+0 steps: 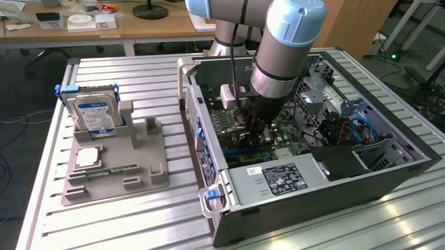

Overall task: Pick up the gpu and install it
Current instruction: 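Insert the gpu into the slot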

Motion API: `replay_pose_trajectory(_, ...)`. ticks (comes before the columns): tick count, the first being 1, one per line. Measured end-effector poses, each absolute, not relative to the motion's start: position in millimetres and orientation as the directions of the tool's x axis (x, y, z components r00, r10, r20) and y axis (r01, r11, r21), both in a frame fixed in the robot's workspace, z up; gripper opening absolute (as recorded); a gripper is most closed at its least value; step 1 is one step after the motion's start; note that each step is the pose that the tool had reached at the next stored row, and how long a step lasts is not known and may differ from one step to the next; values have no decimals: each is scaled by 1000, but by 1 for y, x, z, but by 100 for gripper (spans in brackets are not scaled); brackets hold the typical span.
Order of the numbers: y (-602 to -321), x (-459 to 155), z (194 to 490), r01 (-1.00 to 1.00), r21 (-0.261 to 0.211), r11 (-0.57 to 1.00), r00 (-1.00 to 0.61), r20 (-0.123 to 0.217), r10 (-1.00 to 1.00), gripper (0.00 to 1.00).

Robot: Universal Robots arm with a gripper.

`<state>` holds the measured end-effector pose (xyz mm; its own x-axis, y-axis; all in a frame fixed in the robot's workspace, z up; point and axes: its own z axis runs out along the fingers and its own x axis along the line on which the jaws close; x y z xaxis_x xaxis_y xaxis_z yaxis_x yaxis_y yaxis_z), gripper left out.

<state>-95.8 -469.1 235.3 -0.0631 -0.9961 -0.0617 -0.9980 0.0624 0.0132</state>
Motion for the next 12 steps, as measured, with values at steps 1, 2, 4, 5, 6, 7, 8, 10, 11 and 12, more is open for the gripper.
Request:
replay_pose_trajectory(1, -469, -96, 235, -998, 13, 61, -62, -62, -996, 28)
replay_pose_trajectory(2, -469, -96, 235, -998, 13, 59, -59, -62, -996, 28)
replay_pose_trajectory(4, -469, -96, 235, -999, 13, 52, -53, -62, -997, 28)
replay_pose_trajectory(5, -469, -96, 235, -999, 13, 47, -48, -62, -997, 28)
replay_pose_trajectory(6, -469, -96, 235, -999, 13, 43, -44, -62, -997, 28)
replay_pose_trajectory(7, -469, -96, 235, -999, 13, 40, -41, -62, -997, 28)
replay_pose_trajectory(8, -469, -96, 235, -999, 13, 40, -40, -62, -997, 28)
replay_pose_trajectory(10, -469, -96, 235, -999, 13, 39, -40, -62, -997, 28)
replay_pose_trajectory(11, -469, -96, 235, -999, 13, 39, -40, -62, -997, 28)
replay_pose_trajectory(12, -469, -96, 235, -999, 13, 39, -40, -62, -997, 28)
